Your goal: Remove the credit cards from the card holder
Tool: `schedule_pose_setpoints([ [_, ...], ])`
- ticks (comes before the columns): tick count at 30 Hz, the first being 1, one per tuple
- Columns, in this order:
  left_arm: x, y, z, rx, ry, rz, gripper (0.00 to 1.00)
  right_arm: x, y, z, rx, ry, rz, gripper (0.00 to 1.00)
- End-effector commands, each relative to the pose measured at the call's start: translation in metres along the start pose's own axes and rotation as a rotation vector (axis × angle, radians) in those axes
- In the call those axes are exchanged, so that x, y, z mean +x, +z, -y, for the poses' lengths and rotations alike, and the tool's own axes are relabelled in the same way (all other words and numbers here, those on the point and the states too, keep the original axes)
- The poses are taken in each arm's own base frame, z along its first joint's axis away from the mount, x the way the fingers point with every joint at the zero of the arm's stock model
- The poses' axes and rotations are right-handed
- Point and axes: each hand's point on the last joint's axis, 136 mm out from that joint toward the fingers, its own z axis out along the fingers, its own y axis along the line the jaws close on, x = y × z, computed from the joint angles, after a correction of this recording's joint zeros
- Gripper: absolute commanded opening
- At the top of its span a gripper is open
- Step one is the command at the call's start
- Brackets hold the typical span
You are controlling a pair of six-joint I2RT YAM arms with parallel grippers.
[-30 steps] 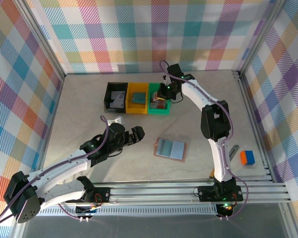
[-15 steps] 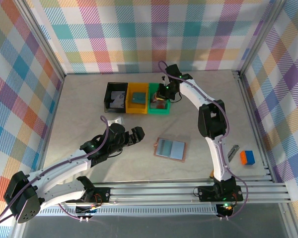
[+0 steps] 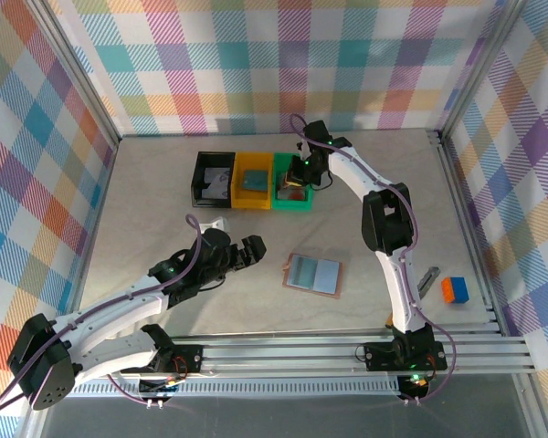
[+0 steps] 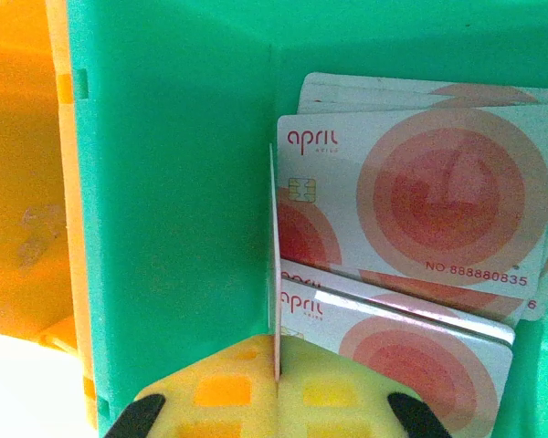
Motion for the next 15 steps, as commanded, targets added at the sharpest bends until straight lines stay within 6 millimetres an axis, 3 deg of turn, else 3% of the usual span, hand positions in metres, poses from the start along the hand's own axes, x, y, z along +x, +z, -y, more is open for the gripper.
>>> schedule_pose_setpoints([
  [1,-0.0002,0.0023,-0.0014,0.006,-0.018,0.004,1.00,-0.0061,-0.0004,0.0001,0.001,-0.025,0.009,0.00],
  [15,0.0003,0.0020,-0.0003,0.012,-0.020,0.000,1.00,-0.0080,-0.0082,0.0036,0.016,-0.023,0.010,0.24],
])
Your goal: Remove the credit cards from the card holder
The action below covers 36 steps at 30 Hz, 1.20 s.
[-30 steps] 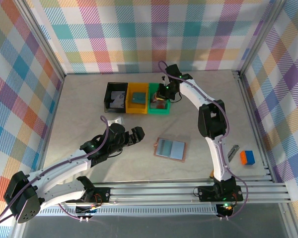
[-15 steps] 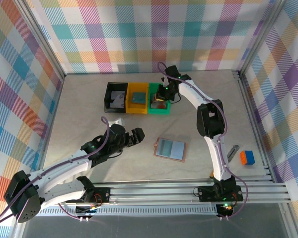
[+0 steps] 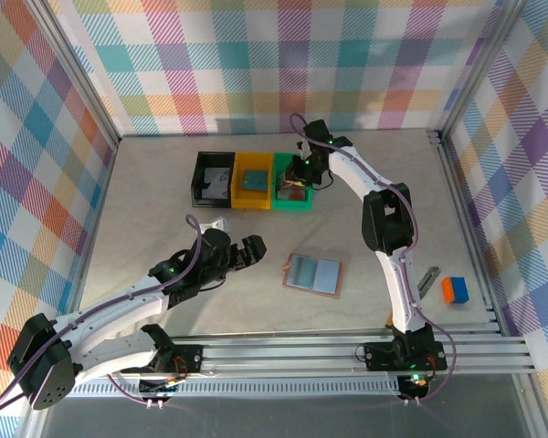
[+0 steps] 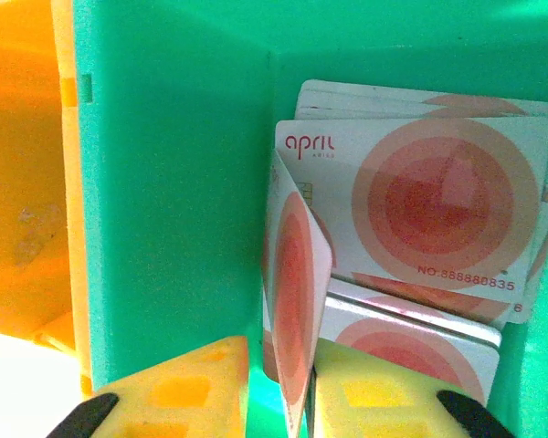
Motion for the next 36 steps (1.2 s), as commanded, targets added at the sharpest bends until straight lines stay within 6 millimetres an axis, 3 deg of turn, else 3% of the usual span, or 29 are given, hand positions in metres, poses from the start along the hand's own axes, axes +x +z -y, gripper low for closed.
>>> schedule_pose_setpoints([
  [1,0.000,0.002,-0.001,0.007,-0.010,-0.001,1.00,-0.006,-0.006,0.001,0.008,-0.009,0.005,0.25],
  [10,0.000,0.000,0.000,0.012,-0.012,0.000,1.00,-0.008,-0.017,0.001,0.024,-0.015,0.012,0.34],
  [36,0.000,-0.004,0.002,0.027,-0.016,-0.001,1.00,-0.014,-0.062,-0.004,0.030,-0.020,0.063,0.36],
])
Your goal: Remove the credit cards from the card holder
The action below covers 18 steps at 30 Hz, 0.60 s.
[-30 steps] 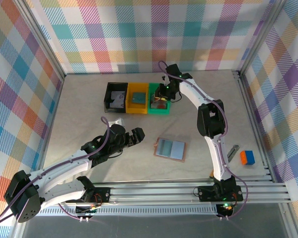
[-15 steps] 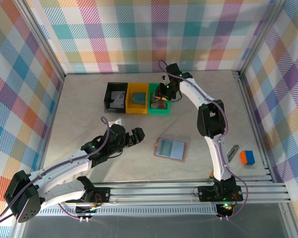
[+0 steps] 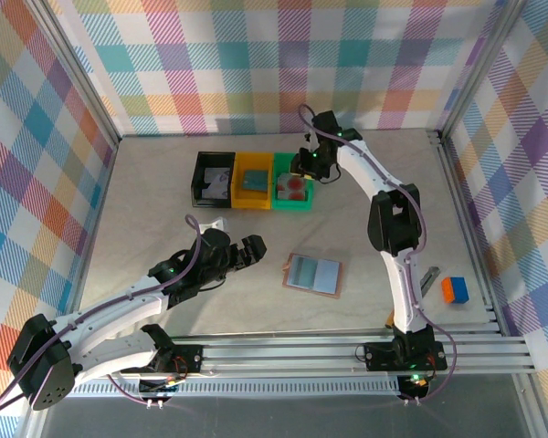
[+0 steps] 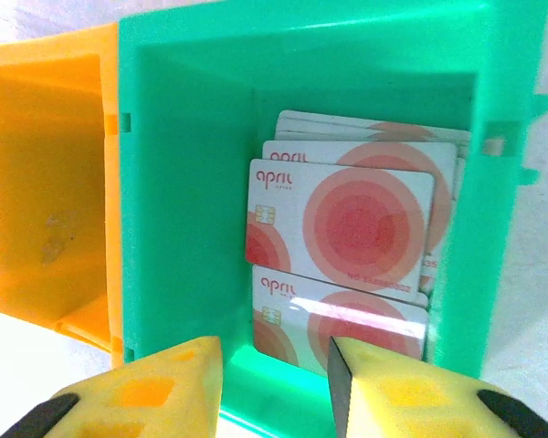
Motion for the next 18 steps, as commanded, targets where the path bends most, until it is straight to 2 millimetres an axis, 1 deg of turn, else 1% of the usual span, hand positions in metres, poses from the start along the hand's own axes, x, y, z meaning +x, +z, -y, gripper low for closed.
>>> schedule_pose_setpoints([
  [1,-0.001,-0.003,0.001,0.018,-0.009,0.003,1.00,-0.004,-0.030,-0.011,-0.011,-0.023,0.032,0.36],
  [5,0.000,-0.002,0.001,0.019,-0.009,0.002,1.00,-0.006,-0.047,-0.022,-0.042,-0.035,0.062,0.37],
  [7,0.000,-0.001,0.001,0.017,-0.012,0.000,1.00,-0.006,-0.061,-0.029,-0.061,-0.040,0.084,0.45],
  [11,0.003,0.003,0.002,0.024,-0.020,-0.015,1.00,0.002,-0.084,-0.040,-0.106,-0.036,0.119,0.52],
  [13,0.006,0.006,0.001,0.019,-0.023,-0.029,1.00,0.011,-0.095,-0.044,-0.135,-0.033,0.126,0.60],
  [15,0.009,0.009,0.000,0.012,-0.028,-0.040,1.00,0.022,-0.106,-0.046,-0.158,-0.026,0.131,0.61],
  [17,0.012,0.013,-0.002,-0.001,-0.033,-0.056,1.00,0.036,-0.114,-0.047,-0.182,-0.015,0.134,0.71],
  [18,0.014,0.015,-0.003,-0.006,-0.036,-0.064,1.00,0.044,-0.118,-0.047,-0.193,-0.007,0.132,0.73],
])
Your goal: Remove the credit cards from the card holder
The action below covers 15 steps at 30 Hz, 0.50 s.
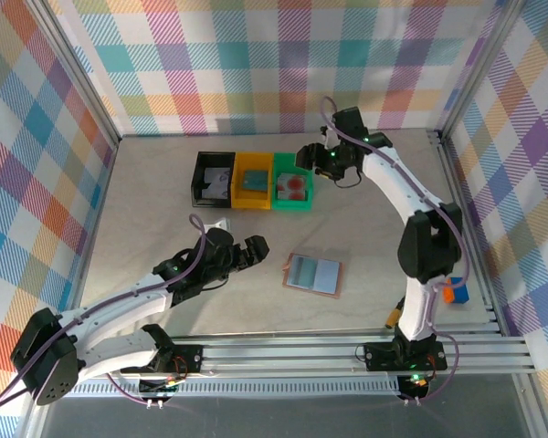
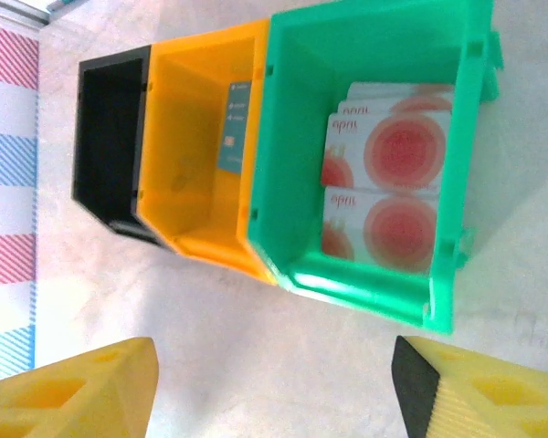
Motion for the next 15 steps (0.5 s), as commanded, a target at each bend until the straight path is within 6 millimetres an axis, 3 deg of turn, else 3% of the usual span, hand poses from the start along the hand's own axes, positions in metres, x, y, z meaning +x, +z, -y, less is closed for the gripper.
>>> schedule_pose_setpoints([
  [1,0.007,0.006,-0.002,-0.002,-0.019,-0.029,1.00,0.015,-0.018,-0.015,-0.083,0.009,0.023,0.79],
  [8,0.015,0.014,0.011,0.017,-0.013,-0.053,1.00,0.077,-0.035,0.010,-0.036,0.059,-0.021,0.93],
  [9,0.016,0.015,0.014,0.021,-0.010,-0.058,1.00,0.086,-0.038,0.015,-0.026,0.064,-0.025,0.99],
  [15,0.024,0.020,0.029,0.053,-0.009,-0.078,0.99,0.139,-0.050,0.039,0.001,0.112,-0.067,0.99],
])
